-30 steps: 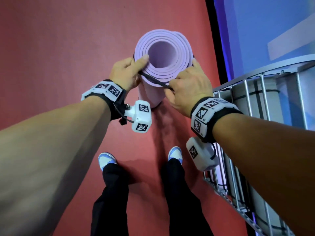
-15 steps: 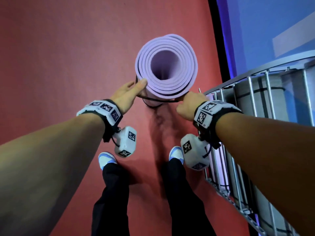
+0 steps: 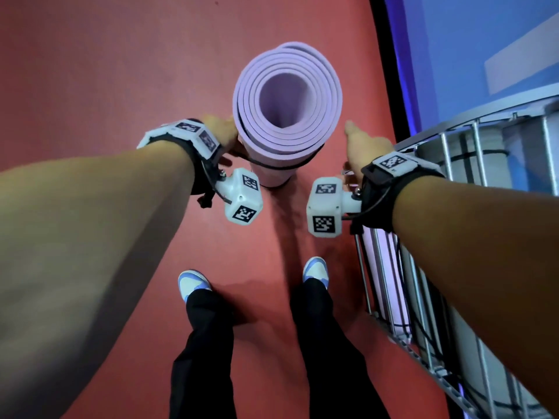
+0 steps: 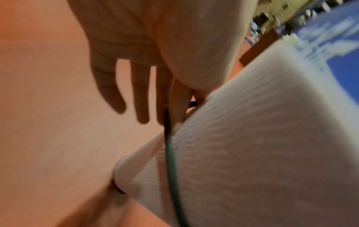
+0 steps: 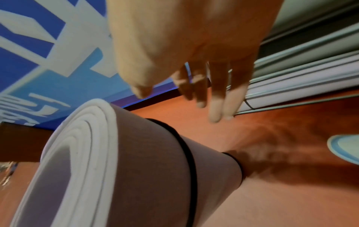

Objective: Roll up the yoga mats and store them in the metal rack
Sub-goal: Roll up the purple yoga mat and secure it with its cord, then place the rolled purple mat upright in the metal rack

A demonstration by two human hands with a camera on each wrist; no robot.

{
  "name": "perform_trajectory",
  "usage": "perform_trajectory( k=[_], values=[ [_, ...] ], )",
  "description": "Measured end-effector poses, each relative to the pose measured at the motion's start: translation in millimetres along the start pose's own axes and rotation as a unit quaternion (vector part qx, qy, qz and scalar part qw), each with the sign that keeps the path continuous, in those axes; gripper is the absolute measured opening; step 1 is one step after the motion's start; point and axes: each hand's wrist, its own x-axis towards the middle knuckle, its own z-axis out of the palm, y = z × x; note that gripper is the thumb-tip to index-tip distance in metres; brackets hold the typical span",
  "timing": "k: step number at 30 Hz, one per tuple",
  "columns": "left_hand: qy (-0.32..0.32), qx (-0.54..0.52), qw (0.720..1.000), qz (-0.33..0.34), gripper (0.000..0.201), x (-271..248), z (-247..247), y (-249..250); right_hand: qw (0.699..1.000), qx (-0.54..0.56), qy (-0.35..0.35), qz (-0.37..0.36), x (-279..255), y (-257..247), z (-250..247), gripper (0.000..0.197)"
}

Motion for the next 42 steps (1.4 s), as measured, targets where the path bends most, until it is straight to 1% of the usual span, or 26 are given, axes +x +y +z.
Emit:
perform_trajectory(
  k=[1,3,5,6,8,9,10,11,12,14,15,17,18,19,20,21,22,24,26,27,28,31,33,34,38,42],
  values=[
    [0.028,-0.032,0.999,0.006,0.028,-1.8,-1.0,1.9,0.999,0.045,-0.02,0.002,-0.1,-3.7,0.0,0.058],
    [0.098,-0.038,0.994,0.038,0.023,-0.1,-2.5,7.4,0.995,0.075,-0.06,-0.04,4.2,-12.5,-1.8,0.061],
    [0.148,-0.044,0.985,0.08,0.011,3.3,-1.4,13.8,0.991,0.078,-0.078,-0.077,1.2,-23.5,-2.0,0.046],
    [0.146,-0.089,0.981,0.097,0.011,3.6,0.3,16.4,0.989,0.083,-0.084,-0.093,-0.1,-25.6,-2.6,0.036],
    [0.113,-0.178,0.971,0.115,0.027,-1.8,2.1,14.4,0.986,0.064,-0.094,-0.119,-0.7,-22.8,-5.0,0.029],
    [0.082,-0.196,0.97,0.12,0.03,-6.5,3.0,11.5,0.986,0.058,-0.103,-0.116,-0.3,-20.8,-8.1,0.03],
    [0.05,-0.164,0.977,0.126,0.024,-14.4,5.6,8.7,0.987,0.028,-0.111,-0.11,0.7,-16.4,-10.2,0.032],
    [0.014,-0.096,0.987,0.125,0.017,-22.3,10.2,6.5,0.986,-0.026,-0.129,-0.1,2.2,-13.0,-14.2,0.037],
    [-0.019,-0.038,0.993,0.111,0.019,-29.8,18.3,0.4,0.982,-0.067,-0.16,-0.07,1.8,-5.4,-17.0,0.05],
    [-0.088,0.028,0.996,0.008,0.049,-44.6,37.7,-18.5,0.967,-0.11,-0.231,-0.001,-2.8,22.9,-8.4,0.078],
    [-0.116,0.05,0.991,-0.039,0.065,-49.7,48.8,-34.5,0.962,-0.123,-0.244,0.023,-6.1,38.5,-0.6,0.092],
    [-0.171,0.061,0.979,-0.097,0.086,-55.2,72.1,-78.5,0.954,-0.135,-0.264,0.052,14.0,78.5,22.1,0.14],
    [-0.19,0.047,0.974,-0.112,0.093,-56.5,83.0,-104.3,0.945,-0.128,-0.293,0.071,20.1,98.6,34.4,0.144],
    [-0.202,0.027,0.972,-0.117,0.098,-55.3,88.1,-121.1,0.937,-0.13,-0.314,0.084,14.1,100.2,33.0,0.13],
    [-0.216,0.0,0.968,-0.126,0.099,-53.3,93.6,-142.7,0.937,-0.122,-0.311,0.1,4.7,108.5,33.0,0.102],
    [-0.218,-0.016,0.968,-0.125,0.09,-52.7,95.8,-149.0,0.937,-0.119,-0.312,0.101,4.2,113.2,31.7,0.071],
    [-0.224,-0.022,0.966,-0.131,0.081,-50.6,98.4,-162.8,0.936,-0.122,-0.313,0.11,6.4,131.8,35.0,0.051],
    [-0.253,-0.027,0.956,-0.144,0.078,-46.8,102.3,-175.3,0.92,-0.107,-0.348,0.144,8.7,158.4,46.1,0.056],
    [-0.28,-0.013,0.946,-0.161,0.075,-38.5,105.8,-192.6,0.914,-0.119,-0.342,0.183,9.3,188.9,79.0,0.083],
    [-0.278,0.001,0.943,-0.182,0.074,-31.8,107.6,-201.8,0.915,-0.112,-0.331,0.201,16.3,208.3,97.3,0.101],
    [-0.269,0.025,0.941,-0.204,0.076,-23.4,109.2,-205.9,0.92,-0.106,-0.314,0.208,22.8,221.7,111.6,0.111],
    [-0.254,0.076,0.934,-0.24,0.088,-4.0,109.0,-220.6,0.942,-0.09,-0.264,0.188,19.5,238.0,141.1,0.099],
    [-0.24,0.102,0.94,-0.22,0.09,15.4,112.1,-240.6,0.95,-0.111,-0.235,0.175,14.7,249.8,151.5,0.078],
    [-0.223,0.103,0.948,-0.203,0.092,22.4,112.4,-246.1,0.95,-0.123,-0.228,0.172,13.3,255.1,152.5,0.076],
    [-0.222,0.042,0.959,-0.17,0.075,24.3,108.0,-230.4,0.965,-0.051,-0.218,0.137,10.9,270.3,155.8,0.12],
    [-0.207,0.075,0.969,-0.109,0.062,-9.2,84.5,-158.4,0.981,0.016,-0.179,0.078,-6.2,230.3,112.7,0.119]
  ],
)
